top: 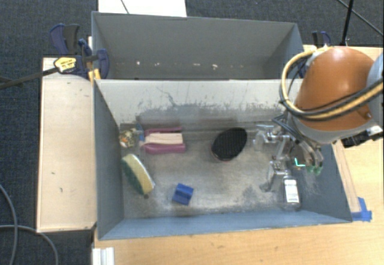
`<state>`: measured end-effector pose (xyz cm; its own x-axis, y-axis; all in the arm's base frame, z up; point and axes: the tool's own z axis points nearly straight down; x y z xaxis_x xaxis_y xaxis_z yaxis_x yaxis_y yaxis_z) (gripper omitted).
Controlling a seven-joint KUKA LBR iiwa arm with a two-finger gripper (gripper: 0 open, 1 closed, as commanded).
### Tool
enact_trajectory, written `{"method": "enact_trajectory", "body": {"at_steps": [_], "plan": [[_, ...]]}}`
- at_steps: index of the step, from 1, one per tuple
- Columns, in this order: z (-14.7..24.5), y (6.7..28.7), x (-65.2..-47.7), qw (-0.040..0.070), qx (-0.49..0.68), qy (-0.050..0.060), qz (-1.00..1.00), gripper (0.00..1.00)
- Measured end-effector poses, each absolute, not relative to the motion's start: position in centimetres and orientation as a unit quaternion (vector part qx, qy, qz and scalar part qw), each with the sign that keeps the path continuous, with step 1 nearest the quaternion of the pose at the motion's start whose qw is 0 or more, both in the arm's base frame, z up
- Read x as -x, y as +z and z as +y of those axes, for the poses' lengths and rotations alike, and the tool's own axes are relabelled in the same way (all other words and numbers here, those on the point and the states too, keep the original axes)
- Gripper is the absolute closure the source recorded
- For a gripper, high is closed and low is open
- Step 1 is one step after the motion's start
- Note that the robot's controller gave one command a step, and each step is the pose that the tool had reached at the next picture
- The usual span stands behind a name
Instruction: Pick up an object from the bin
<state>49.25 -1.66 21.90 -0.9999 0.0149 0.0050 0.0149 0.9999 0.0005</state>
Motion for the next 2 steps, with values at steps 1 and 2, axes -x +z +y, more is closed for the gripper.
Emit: {"method": "enact_trajectory", "body": {"at_steps": [1,2], "plan": [[2.2,16.1,-52.4,0.001,0.042,-0.001,-0.999,0.00],[-2.4,9.2,-56.0,-0.001,0.146,0.001,-0.989,0.00]]}}
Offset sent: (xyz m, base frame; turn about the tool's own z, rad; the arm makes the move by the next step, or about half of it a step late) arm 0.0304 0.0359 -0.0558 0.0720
